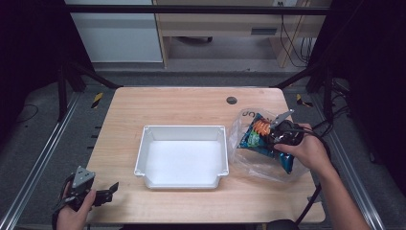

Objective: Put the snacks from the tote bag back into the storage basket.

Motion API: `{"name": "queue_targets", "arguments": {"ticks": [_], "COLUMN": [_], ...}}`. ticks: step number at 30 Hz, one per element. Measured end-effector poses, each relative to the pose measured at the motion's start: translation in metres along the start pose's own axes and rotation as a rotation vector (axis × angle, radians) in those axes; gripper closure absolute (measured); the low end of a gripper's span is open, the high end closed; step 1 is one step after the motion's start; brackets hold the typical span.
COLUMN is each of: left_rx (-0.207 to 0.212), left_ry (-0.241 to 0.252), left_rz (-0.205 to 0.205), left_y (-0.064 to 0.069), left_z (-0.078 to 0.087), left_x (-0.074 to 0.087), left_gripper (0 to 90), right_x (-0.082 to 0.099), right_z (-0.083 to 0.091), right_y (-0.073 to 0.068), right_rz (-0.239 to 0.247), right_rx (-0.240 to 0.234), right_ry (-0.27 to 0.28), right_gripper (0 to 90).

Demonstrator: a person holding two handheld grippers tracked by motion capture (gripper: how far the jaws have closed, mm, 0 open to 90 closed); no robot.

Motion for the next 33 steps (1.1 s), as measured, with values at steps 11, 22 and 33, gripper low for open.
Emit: {"name": "queue_targets", "arguments": {"ticks": [11,22,33], "left_rx": [-0.031,-0.047,-0.035], "left_ry": [-0.006,0.055,0.047], "left_rz": [-0.008,-0.014,-0.033], "left_y": [-0.004,-0.008,-0.006], "left_z": [0.001,0.002,0.0], "left_x": [0.003,-0.002,0.001], "left_gripper": [3.9,4.3,3.7], "right_x": [0.0,0.005,0.008], "right_z": [0.014,0.033,0.047], "right_y": [-0.003,-0.004,-0.006], "right_rz": [0.019,-0.004,-0.026], "right_rx": [0.013,0.036,0.053], "right_ry": [0.05,0.147,0.197], "right_gripper": [39.9,40.3,40.4]}}
Point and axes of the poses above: each handheld gripper's, and its own axes: z roughly backward along the jaws, x roughly out of its underside, y roughly to its right, the point moved 3 cm from there along -z, roughly forward along the jaws, and after that the axes turned 9 degrees about -x, right-handed, at the moved point
